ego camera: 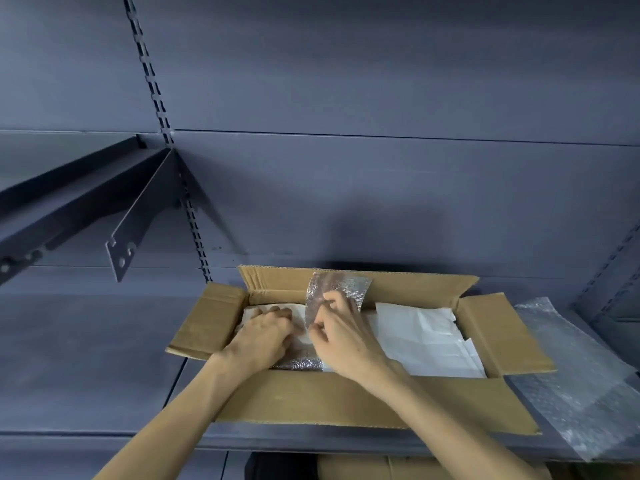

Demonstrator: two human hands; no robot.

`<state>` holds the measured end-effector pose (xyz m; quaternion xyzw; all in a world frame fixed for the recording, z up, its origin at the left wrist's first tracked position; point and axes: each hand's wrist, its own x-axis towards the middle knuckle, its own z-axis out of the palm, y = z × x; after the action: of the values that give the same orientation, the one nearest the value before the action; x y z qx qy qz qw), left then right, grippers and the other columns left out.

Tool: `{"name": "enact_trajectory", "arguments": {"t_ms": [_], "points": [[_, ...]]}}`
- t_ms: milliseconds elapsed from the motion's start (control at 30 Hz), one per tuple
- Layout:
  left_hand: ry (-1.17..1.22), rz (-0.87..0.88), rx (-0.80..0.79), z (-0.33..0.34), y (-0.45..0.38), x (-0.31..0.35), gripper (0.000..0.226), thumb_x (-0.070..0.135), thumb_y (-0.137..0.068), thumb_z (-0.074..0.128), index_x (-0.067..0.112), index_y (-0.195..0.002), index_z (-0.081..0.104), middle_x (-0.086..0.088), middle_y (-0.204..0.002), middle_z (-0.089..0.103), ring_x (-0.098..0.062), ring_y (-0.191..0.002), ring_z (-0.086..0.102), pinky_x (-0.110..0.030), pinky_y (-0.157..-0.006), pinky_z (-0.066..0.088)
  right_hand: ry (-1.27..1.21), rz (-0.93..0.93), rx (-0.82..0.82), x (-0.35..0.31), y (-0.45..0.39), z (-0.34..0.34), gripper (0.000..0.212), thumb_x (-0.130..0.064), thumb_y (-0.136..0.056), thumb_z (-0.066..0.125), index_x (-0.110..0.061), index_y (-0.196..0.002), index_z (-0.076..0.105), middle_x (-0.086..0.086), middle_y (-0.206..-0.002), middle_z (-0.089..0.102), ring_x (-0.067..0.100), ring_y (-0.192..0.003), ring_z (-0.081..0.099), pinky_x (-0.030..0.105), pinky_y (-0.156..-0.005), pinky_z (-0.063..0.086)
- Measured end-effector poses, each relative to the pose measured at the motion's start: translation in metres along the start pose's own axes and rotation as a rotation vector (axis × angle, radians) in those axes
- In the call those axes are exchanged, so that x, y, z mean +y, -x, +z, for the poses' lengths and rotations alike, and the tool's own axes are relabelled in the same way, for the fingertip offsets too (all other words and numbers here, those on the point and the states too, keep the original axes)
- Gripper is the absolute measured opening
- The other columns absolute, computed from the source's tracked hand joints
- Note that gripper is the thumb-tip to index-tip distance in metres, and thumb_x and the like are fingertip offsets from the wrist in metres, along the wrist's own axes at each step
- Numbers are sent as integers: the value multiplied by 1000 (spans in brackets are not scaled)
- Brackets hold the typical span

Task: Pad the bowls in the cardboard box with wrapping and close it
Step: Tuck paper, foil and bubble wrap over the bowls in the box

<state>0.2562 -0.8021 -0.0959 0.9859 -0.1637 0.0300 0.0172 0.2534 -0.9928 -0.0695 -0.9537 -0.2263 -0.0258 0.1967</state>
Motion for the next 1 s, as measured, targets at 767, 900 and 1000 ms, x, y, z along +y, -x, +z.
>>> {"name": "enact_trajectory", "arguments": {"t_ms": [767,900,1000], "points": [[254,122,-95,1,-10,16,93,52,-86,53,35,-161,0,3,-166,25,-11,-155,12,-37,-128,3,18,-96,-234,43,3,-12,74,-61,-79,66,-33,-142,40,-11,-163,1,32,-143,35,48,-113,36],[245,100,-28,1,-9,13,79,60,-93,48,28,-159,19,-1,-156,42,-17,-146,31,-35,-125,15,116,-173,-121,55,0,-17,72,-53,-88,61,-27,-152,41,-5,-163,17,22,-148,23,46,-117,30],[233,126,-21,1,-13,17,69,59,-95,51,26,-154,33,3,-142,48,-17,-136,38,-34,-118,27,226,-156,-215,60,-5,-21,90,-59,-83,63,-25,-158,28,-3,-165,13,21,-150,17,44,-118,26]]}}
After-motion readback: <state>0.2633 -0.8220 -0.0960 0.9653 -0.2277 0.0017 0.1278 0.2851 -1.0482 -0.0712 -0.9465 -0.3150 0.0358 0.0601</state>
